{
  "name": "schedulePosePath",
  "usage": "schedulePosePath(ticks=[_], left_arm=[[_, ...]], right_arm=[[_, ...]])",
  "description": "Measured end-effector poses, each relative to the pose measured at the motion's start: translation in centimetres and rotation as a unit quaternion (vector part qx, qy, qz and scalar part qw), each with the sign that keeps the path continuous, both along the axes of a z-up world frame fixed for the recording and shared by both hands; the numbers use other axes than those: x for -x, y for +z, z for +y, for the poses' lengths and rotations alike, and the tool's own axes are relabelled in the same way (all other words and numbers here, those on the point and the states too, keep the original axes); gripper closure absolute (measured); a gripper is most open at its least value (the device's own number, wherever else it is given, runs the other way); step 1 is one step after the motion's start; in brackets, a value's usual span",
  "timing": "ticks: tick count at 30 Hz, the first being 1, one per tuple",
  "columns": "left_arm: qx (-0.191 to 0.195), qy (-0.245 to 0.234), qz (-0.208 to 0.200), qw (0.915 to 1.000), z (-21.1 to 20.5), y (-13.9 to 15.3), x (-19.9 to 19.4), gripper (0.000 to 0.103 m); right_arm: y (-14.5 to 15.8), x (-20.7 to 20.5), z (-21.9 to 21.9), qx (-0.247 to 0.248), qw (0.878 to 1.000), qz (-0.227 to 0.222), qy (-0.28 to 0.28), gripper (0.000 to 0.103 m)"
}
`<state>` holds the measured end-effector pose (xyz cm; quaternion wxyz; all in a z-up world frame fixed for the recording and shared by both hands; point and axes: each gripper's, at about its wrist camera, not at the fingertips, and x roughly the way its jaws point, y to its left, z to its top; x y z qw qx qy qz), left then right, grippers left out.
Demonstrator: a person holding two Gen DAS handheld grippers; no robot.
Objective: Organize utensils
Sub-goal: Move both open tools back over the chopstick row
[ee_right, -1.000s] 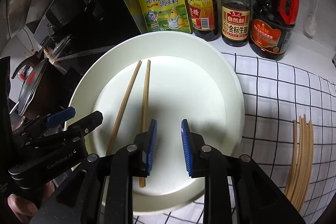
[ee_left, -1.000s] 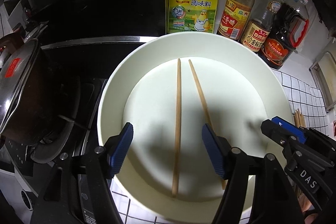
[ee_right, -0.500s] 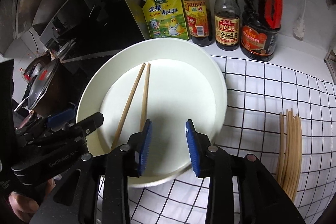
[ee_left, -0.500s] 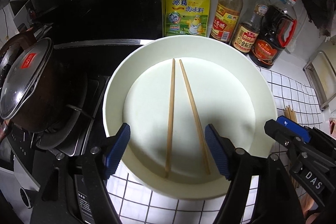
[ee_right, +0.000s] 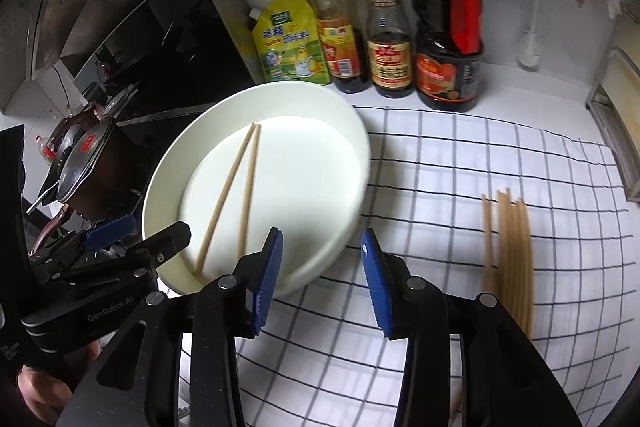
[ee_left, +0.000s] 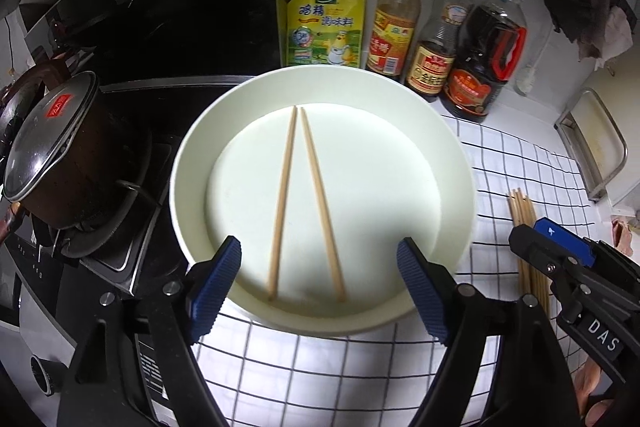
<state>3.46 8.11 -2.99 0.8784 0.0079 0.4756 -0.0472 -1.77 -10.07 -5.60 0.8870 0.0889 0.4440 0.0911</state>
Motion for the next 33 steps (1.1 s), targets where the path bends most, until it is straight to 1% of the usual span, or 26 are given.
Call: schedulePosePath(ticks=[3,9,18,25,33], left_arm=[[0.004,-0.006,0.000,1.0000,-1.0,0.0,0.5,0.024],[0.013,-0.025,0.002,0.9996,-4.0,-0.2,1.6,0.024],[0.020,-0.059,0.004,0.9981,-8.8,-0.8,2.7,0.024],[0.016,-0.083,0.019,0.9963,-12.3,-2.2,3.5,0.024],[0.014,-0.097,0.035,0.9946,-15.7,-4.7,3.8,0.022]], right_arm=[[-0.1,0.7,-1.5,0.004,1.000,0.002,-0.009,0.060],[-0.6,2.2,-5.8,0.021,0.999,0.012,-0.040,0.060],[-2.3,4.1,-12.6,0.036,0.995,0.033,-0.091,0.060],[-4.5,4.7,-15.4,0.058,0.992,0.044,-0.101,0.060],[-7.8,4.4,-17.2,0.063,0.991,0.064,-0.097,0.060]])
